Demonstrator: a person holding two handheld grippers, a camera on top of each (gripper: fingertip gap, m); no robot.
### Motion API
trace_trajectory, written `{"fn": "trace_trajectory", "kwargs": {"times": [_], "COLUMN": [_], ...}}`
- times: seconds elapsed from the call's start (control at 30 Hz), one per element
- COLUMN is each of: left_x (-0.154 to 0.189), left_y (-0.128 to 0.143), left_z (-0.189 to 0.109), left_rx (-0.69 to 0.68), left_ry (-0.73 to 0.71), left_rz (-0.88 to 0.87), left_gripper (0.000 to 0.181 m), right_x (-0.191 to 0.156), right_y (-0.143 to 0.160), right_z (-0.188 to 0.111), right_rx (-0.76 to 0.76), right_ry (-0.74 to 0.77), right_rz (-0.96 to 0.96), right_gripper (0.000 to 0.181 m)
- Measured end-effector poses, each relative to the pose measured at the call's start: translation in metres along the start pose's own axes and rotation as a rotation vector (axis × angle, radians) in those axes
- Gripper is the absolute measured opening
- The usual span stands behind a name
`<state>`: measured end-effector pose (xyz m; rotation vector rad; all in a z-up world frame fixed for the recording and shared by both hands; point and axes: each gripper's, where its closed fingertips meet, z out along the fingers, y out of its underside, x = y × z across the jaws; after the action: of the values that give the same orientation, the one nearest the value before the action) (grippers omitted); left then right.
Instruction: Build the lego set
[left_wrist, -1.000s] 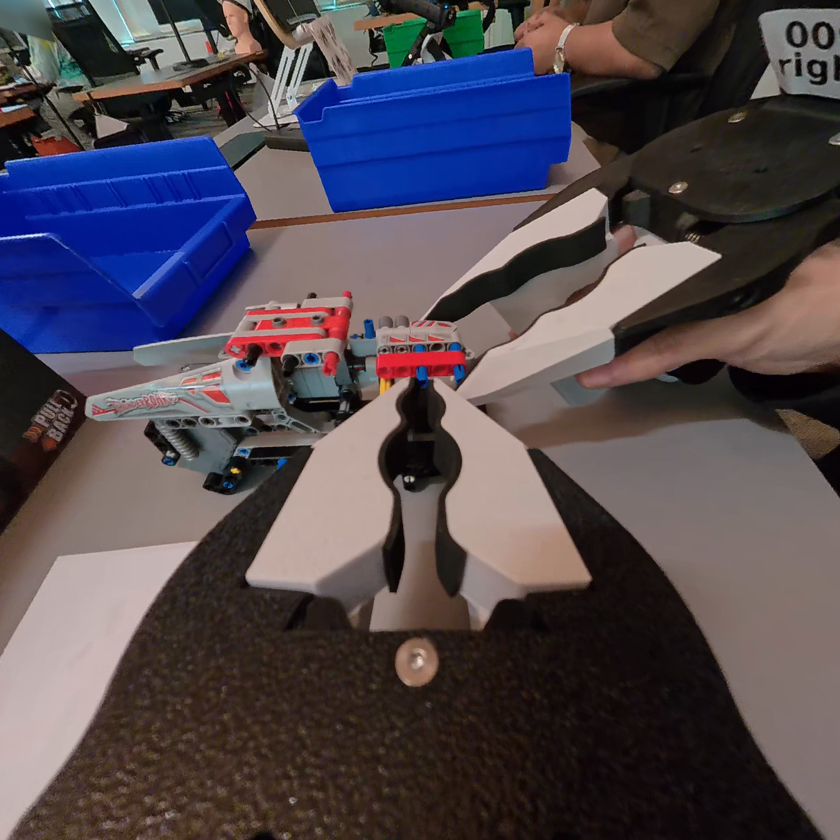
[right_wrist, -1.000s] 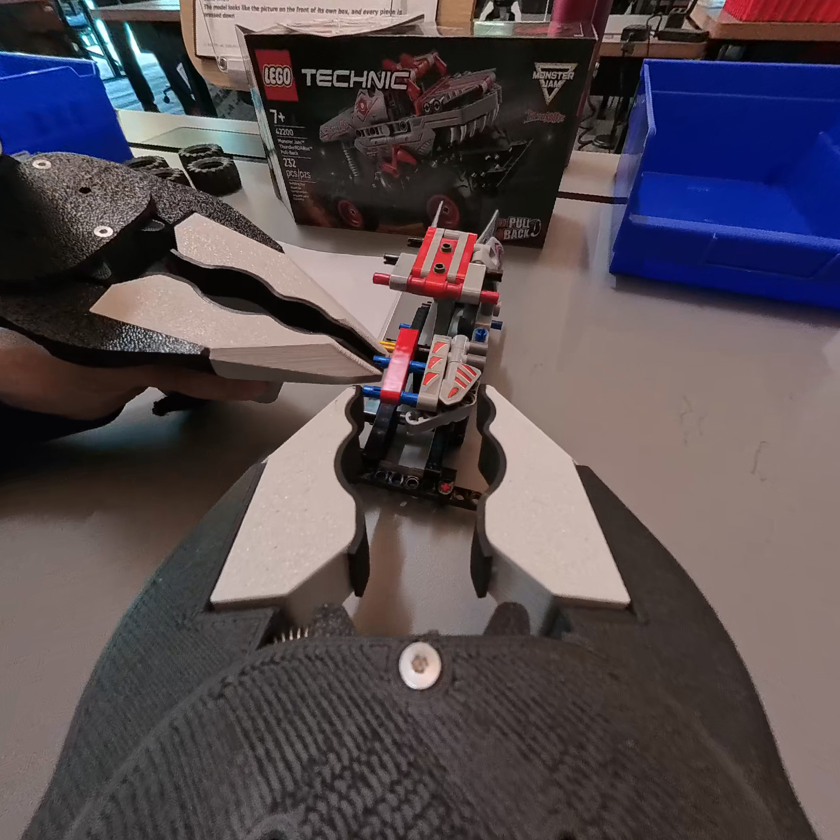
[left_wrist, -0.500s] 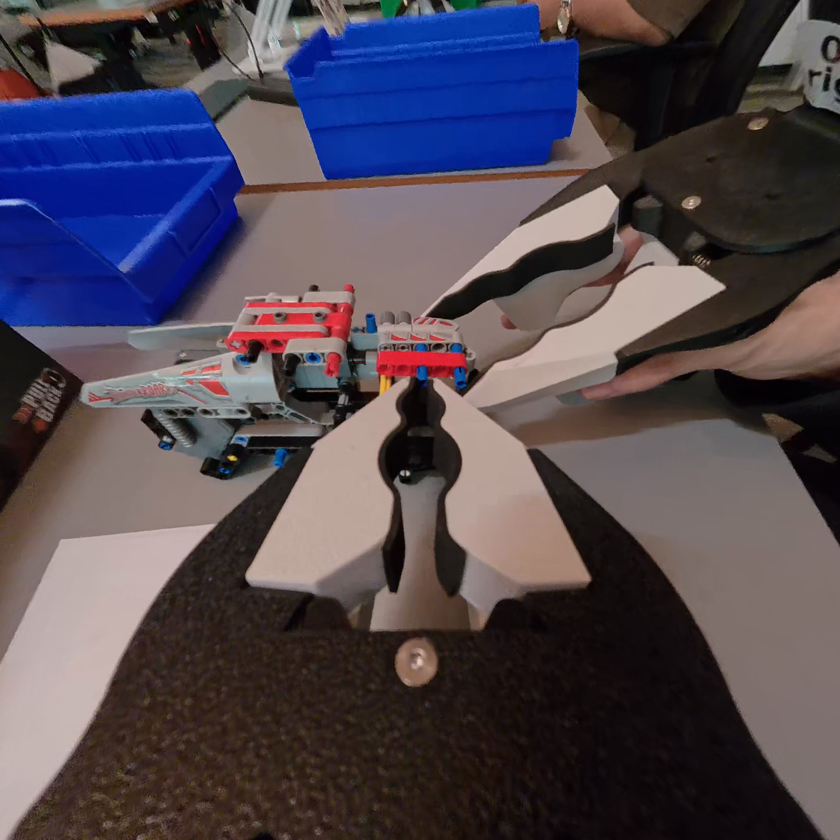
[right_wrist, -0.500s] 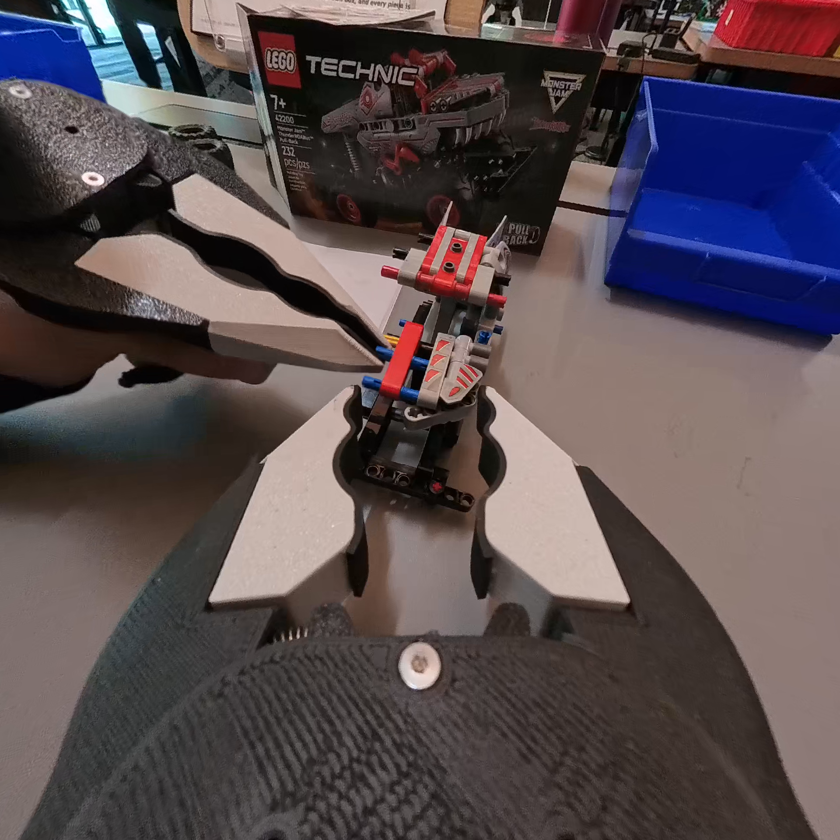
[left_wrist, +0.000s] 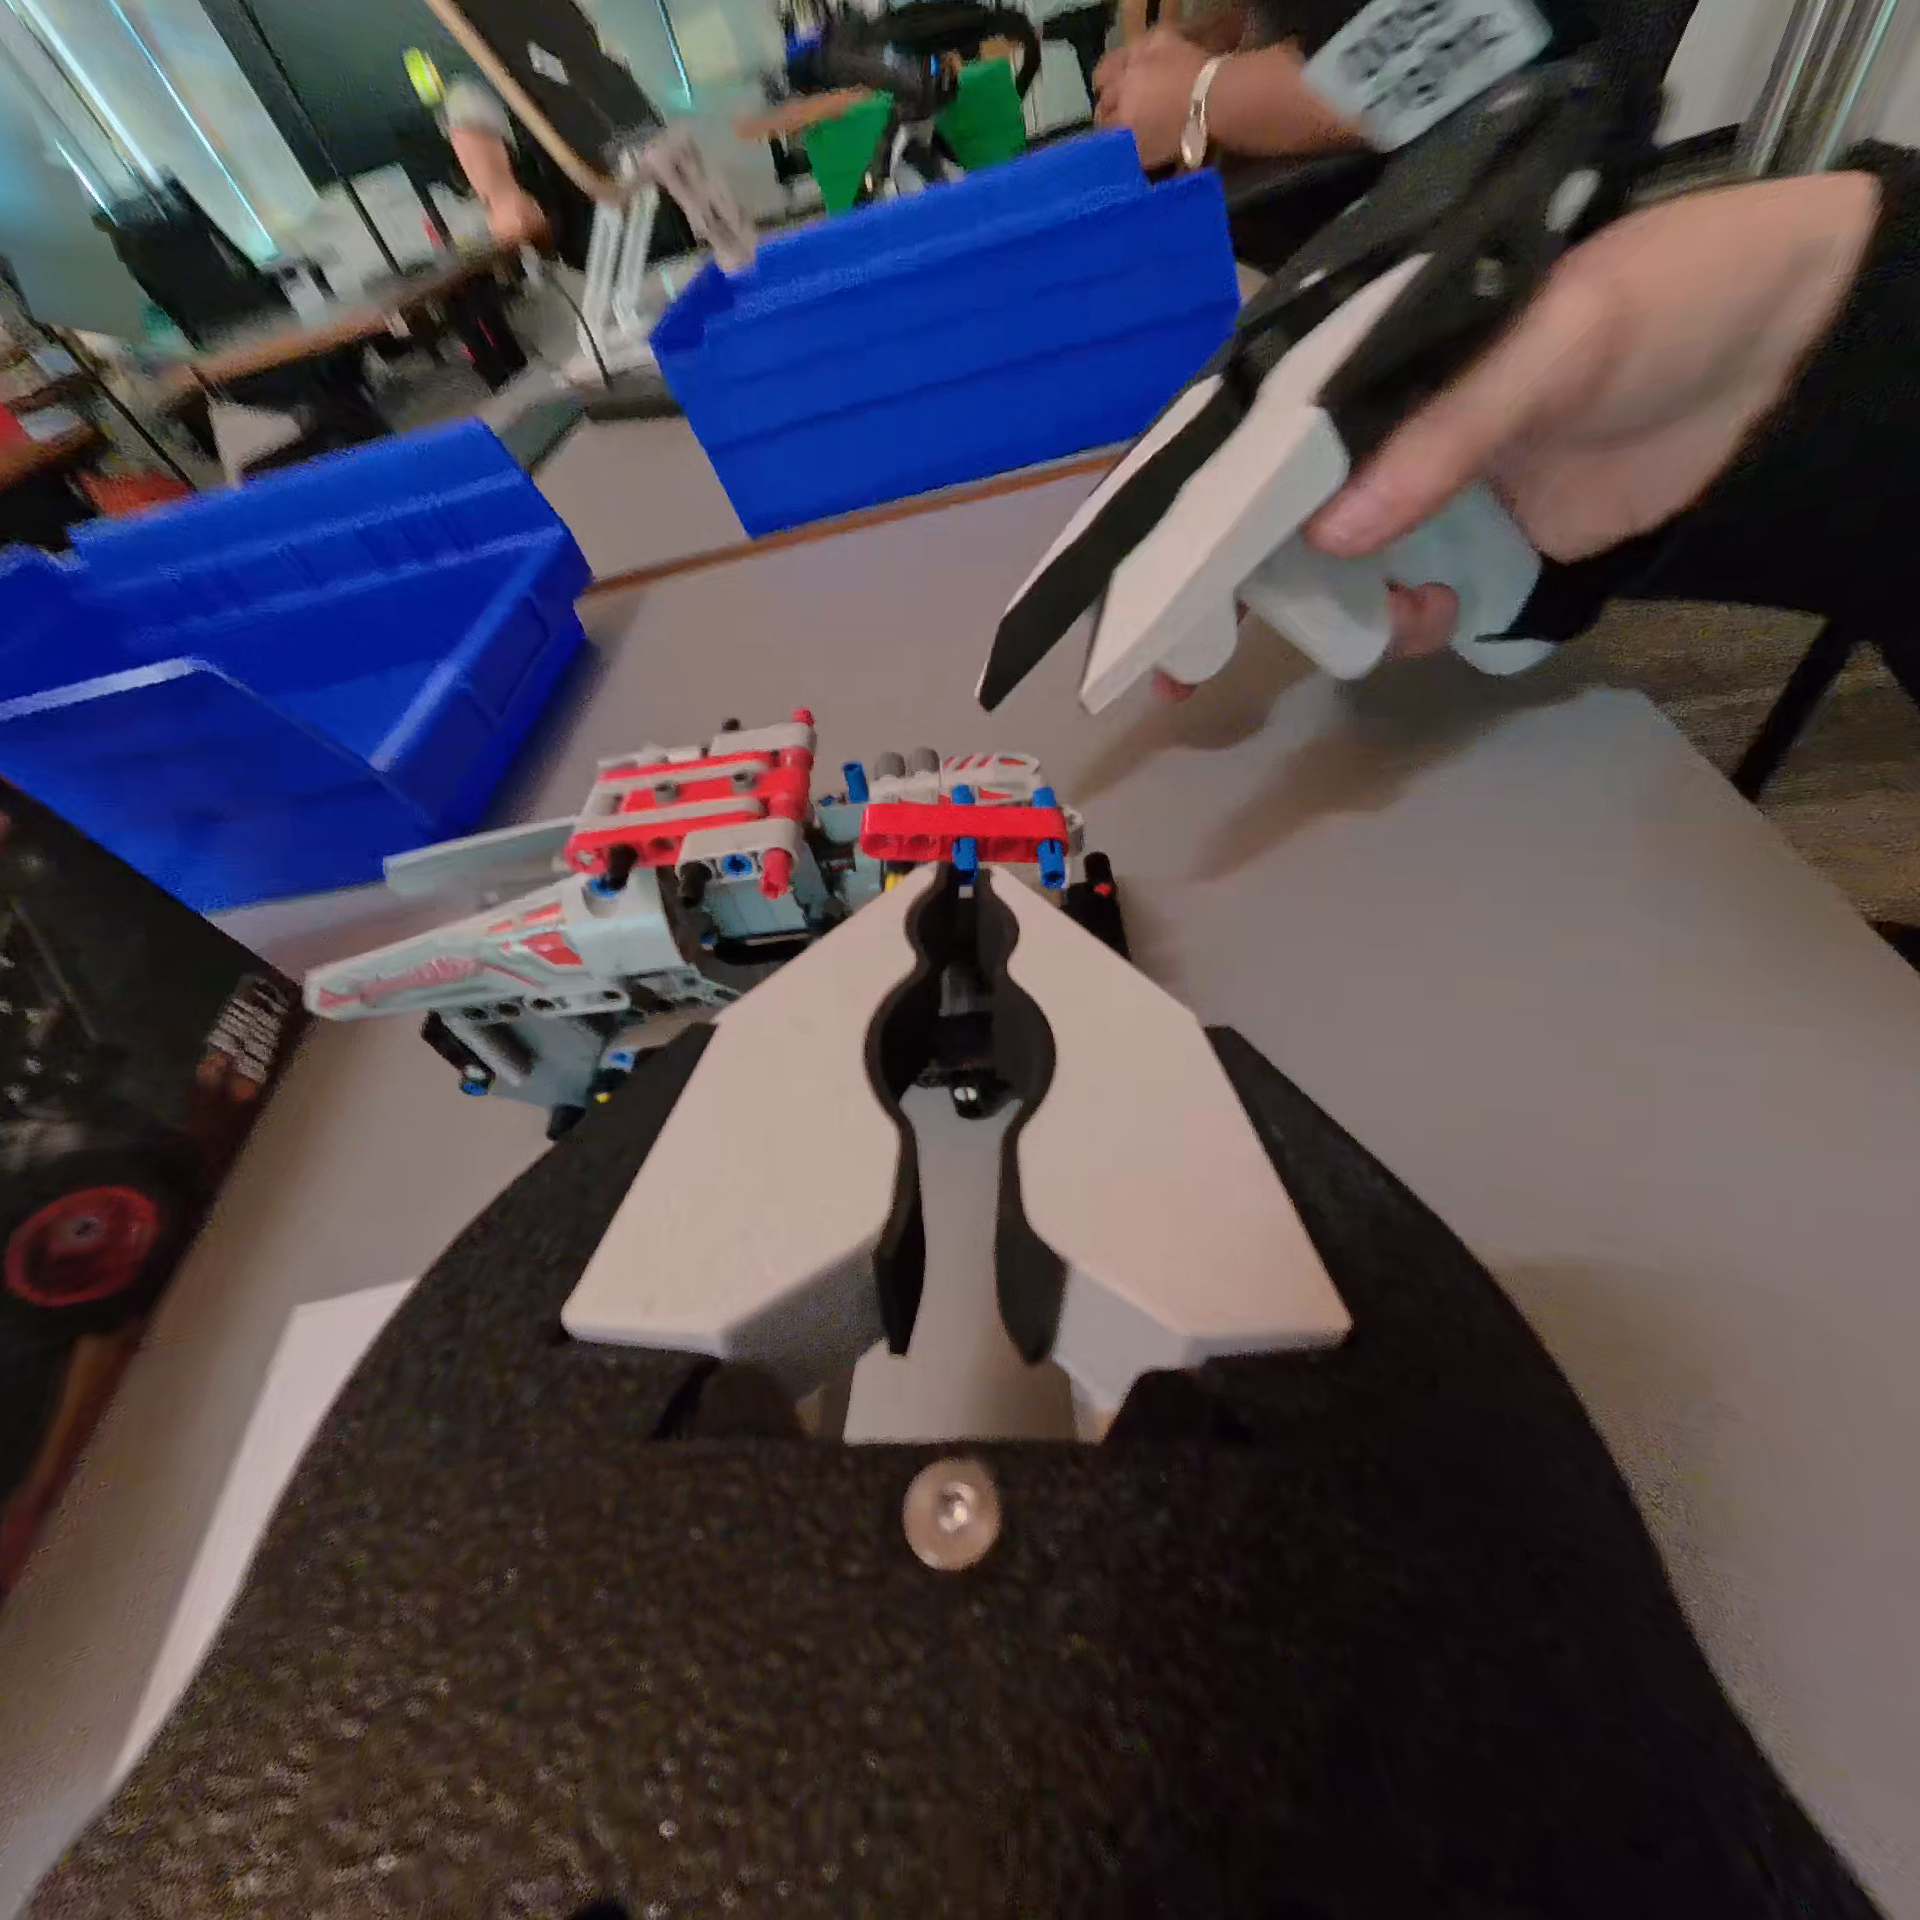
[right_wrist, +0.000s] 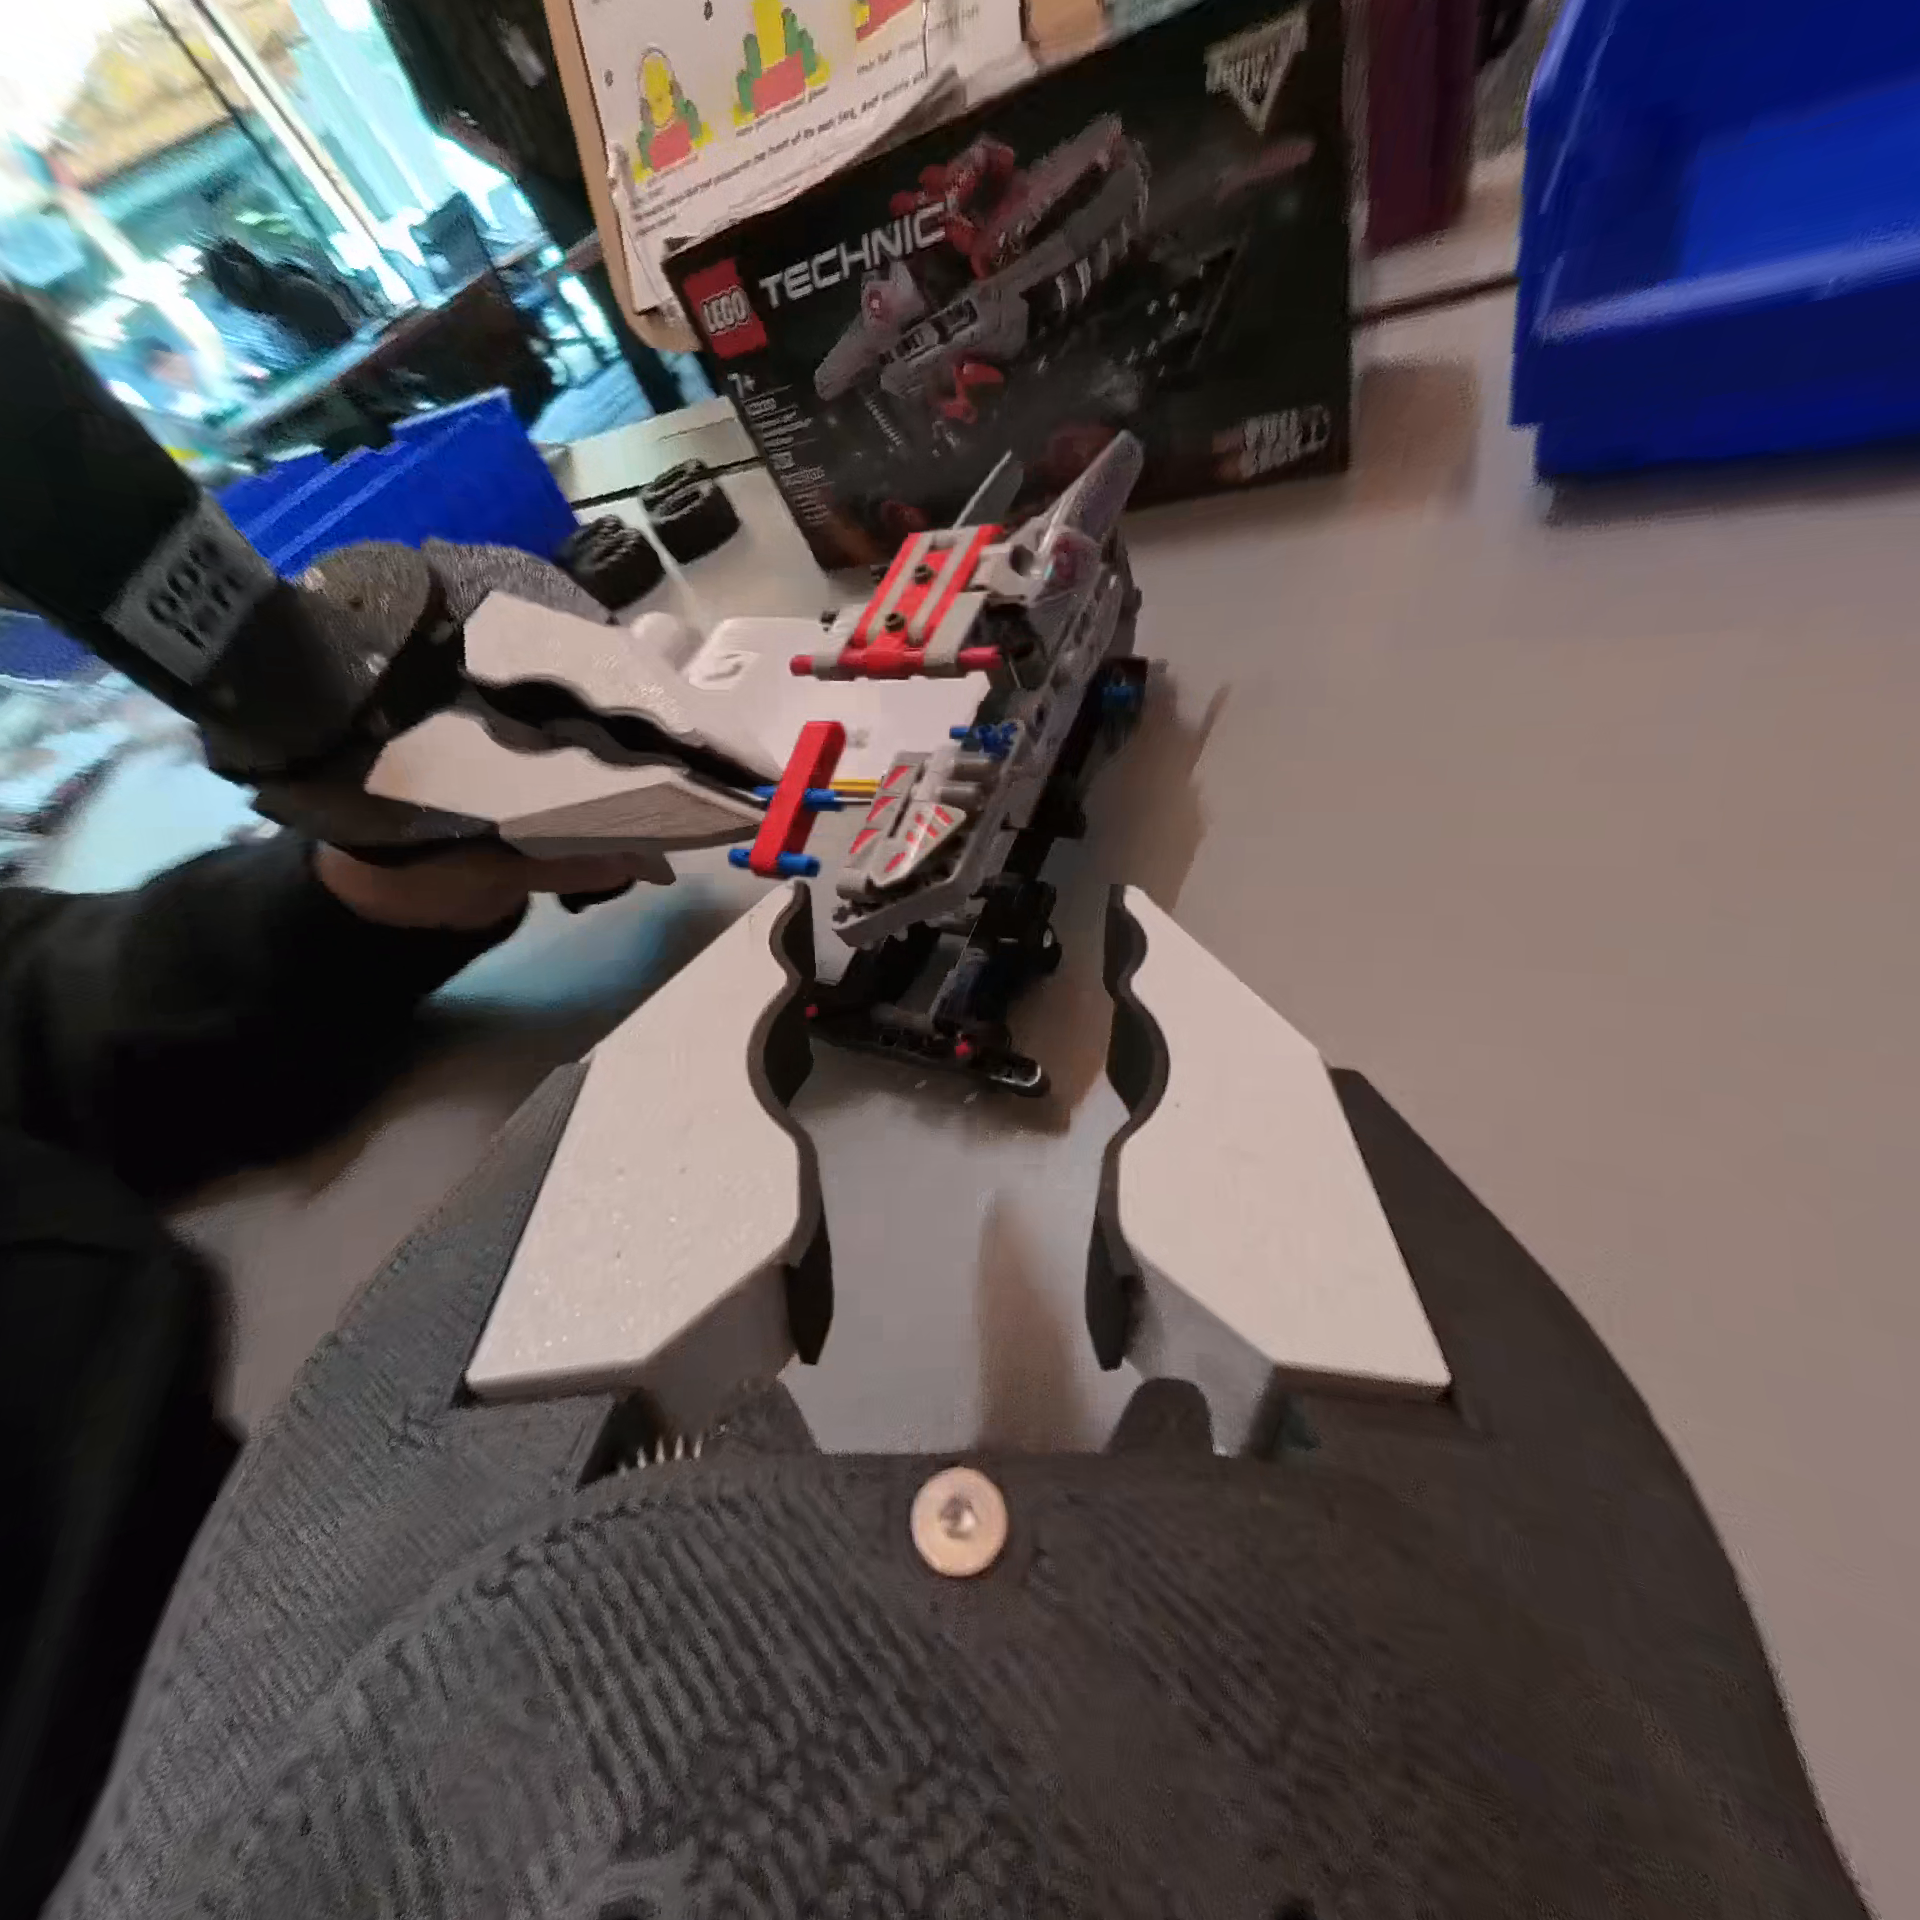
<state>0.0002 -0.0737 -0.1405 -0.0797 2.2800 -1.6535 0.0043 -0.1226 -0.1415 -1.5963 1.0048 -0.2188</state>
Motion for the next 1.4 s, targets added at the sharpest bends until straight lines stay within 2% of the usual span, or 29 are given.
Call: {"fn": "trace_trajectory", "kwargs": {"times": [0.1,0.13,0.17,0.2,0.27,0.33,0.4,0.53,0.67,0.73,0.83,0.93,1.1,1.2,1.4], "left_x": [0.005,0.005,0.004,0.004,0.002,0.0,-0.002,-0.001,0.002,0.004,0.005,0.006,0.0,-0.002,-0.001], "left_y": [-0.002,-0.001,0.001,0.003,0.006,0.007,0.006,0.005,0.007,0.006,0.005,0.003,0.005,0.004,0.004], "left_z": [-0.004,-0.006,-0.007,-0.008,-0.009,-0.009,-0.01,-0.009,-0.005,-0.003,0.001,0.003,0.003,0.003,0.001], "left_rx": [0.051,0.058,0.054,0.046,0.046,0.047,0.053,0.048,0.028,0.025,0.022,0.03,0.014,0.014,0.019], "left_ry": [-0.014,-0.03,-0.041,-0.048,-0.064,-0.081,-0.105,-0.137,-0.142,-0.145,-0.138,-0.111,-0.06,-0.031,-0.004], "left_rz": [0.133,0.175,0.209,0.231,0.248,0.254,0.269,0.339,0.381,0.39,0.363,0.267,0.068,-0.033,-0.082], "left_gripper": [0.001,0.001,0.001,0.001,0.001,0.001,0.001,0.001,0.001,0.001,0.001,0.001,0.001,0.001,0.001], "right_x": [0.003,-0.006,-0.022,-0.029,-0.023,-0.013,-0.004,0.001,-0.004,-0.01,-0.009,-0.009,-0.013,-0.016,-0.017], "right_y": [-0.002,-0.008,-0.012,-0.011,-0.011,-0.017,-0.018,-0.009,0.0,0.007,0.008,0.007,0.008,0.004,0.003], "right_z": [0.005,0.007,0.005,0.005,0.007,0.007,0.009,0.017,0.026,0.03,0.038,0.042,0.041,0.039,0.037], "right_rx": [-0.066,-0.057,-0.041,-0.04,-0.021,0.021,0.024,0.024,0.094,0.143,0.185,0.199,0.263,0.294,0.314], "right_ry": [-0.141,-0.221,-0.312,-0.324,-0.171,0.008,0.125,0.21,0.184,0.14,0.161,0.153,0.182,0.207,0.191], "right_rz": [0.115,0.079,-0.042,-0.203,-0.585,-0.949,-1.178,-1.621,-1.898,-1.957,-2.077,-2.094,-2.155,-2.135,-2.07], "right_gripper": [0.058,0.048,0.04,0.042,0.053,0.057,0.06,0.061,0.059,0.051,0.04,0.03,0.03,0.04,0.044]}}
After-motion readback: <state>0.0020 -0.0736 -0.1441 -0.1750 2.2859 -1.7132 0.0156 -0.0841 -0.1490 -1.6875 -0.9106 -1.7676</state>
